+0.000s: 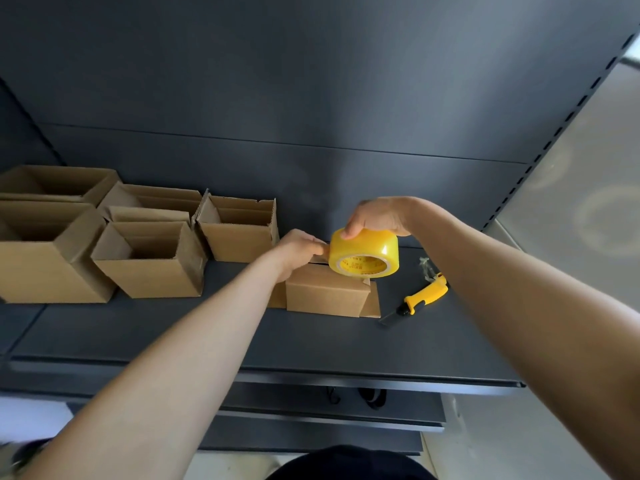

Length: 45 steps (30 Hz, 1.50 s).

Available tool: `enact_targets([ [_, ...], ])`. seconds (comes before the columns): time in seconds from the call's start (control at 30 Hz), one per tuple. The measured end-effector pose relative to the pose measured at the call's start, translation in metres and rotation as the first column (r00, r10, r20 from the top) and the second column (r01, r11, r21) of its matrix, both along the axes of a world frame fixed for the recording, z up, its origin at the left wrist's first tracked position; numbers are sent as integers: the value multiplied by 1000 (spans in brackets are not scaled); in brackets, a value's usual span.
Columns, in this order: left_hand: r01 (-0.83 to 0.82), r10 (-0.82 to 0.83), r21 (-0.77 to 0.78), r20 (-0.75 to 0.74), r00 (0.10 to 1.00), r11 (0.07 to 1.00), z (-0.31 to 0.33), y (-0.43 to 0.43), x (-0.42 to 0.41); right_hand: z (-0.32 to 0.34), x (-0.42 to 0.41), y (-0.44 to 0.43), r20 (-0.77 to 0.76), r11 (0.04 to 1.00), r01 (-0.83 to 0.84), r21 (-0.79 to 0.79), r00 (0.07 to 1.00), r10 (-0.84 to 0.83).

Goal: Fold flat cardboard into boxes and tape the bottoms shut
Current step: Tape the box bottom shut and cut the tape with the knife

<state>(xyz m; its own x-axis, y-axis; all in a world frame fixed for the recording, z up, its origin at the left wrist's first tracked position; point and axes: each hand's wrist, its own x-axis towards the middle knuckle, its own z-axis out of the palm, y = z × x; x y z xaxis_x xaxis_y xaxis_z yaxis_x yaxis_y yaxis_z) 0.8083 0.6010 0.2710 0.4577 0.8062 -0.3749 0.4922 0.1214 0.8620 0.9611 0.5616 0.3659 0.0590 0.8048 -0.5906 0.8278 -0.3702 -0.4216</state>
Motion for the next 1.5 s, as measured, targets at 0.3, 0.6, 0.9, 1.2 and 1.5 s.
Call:
enact_targets([
  [0.3, -144, 141, 17, 92, 986, 990, -13, -6, 3, -6, -4, 10, 215, 991, -85, 102, 975, 62],
  [0.6, -126, 142, -107, 162, 977, 986, -15, -6, -9, -10, -6, 16, 227, 984, -127, 122, 969, 97],
  [0.9, -257, 259, -33, 80, 963, 966, -20, -3, 4, -10, 29, 1, 193, 991, 13, 136, 980, -39],
  [1.2, -363, 615, -502, 562, 553, 785, -27, -2, -8, -16, -7, 8, 407, 984, -140, 106, 910, 86],
  [1.5, -427, 838, -723, 428, 340, 543, -43, -4, -31, -20, -46, 24, 476, 977, -207, 46, 864, 161],
])
